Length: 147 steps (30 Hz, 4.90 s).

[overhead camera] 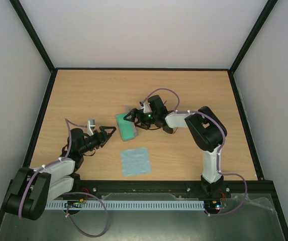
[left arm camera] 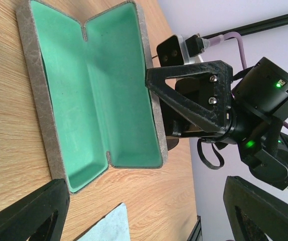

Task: Organize the sunglasses
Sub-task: Place the sunglasses case at the center of the board, then adjust the sunglasses case at the center of the board, then move the glasses cleaning cloth to the center of the board.

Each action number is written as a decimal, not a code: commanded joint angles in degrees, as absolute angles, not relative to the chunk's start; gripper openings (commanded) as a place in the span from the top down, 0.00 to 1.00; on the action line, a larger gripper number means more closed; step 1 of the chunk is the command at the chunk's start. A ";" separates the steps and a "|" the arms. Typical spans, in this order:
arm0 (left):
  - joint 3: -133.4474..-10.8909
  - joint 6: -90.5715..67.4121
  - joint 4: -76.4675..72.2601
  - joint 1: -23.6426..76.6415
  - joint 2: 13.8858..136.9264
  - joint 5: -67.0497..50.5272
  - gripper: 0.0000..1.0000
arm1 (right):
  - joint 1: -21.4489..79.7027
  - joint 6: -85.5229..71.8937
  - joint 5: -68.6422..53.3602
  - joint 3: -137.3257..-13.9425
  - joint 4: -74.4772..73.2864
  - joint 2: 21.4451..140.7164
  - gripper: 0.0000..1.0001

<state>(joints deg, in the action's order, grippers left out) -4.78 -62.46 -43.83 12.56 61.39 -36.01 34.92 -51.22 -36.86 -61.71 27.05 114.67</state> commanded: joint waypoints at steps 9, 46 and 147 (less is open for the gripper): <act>-4.66 -61.28 -44.73 12.28 61.26 -36.13 0.13 | 35.26 -35.09 -22.64 -63.98 2.43 101.61 0.01; -7.64 -53.83 -29.09 5.83 54.46 -38.15 0.01 | 50.27 -35.45 9.86 -62.76 -4.57 104.23 0.82; -15.40 -46.84 5.63 44.64 50.62 0.62 0.50 | 59.02 -35.90 13.75 -47.04 -7.01 95.73 0.96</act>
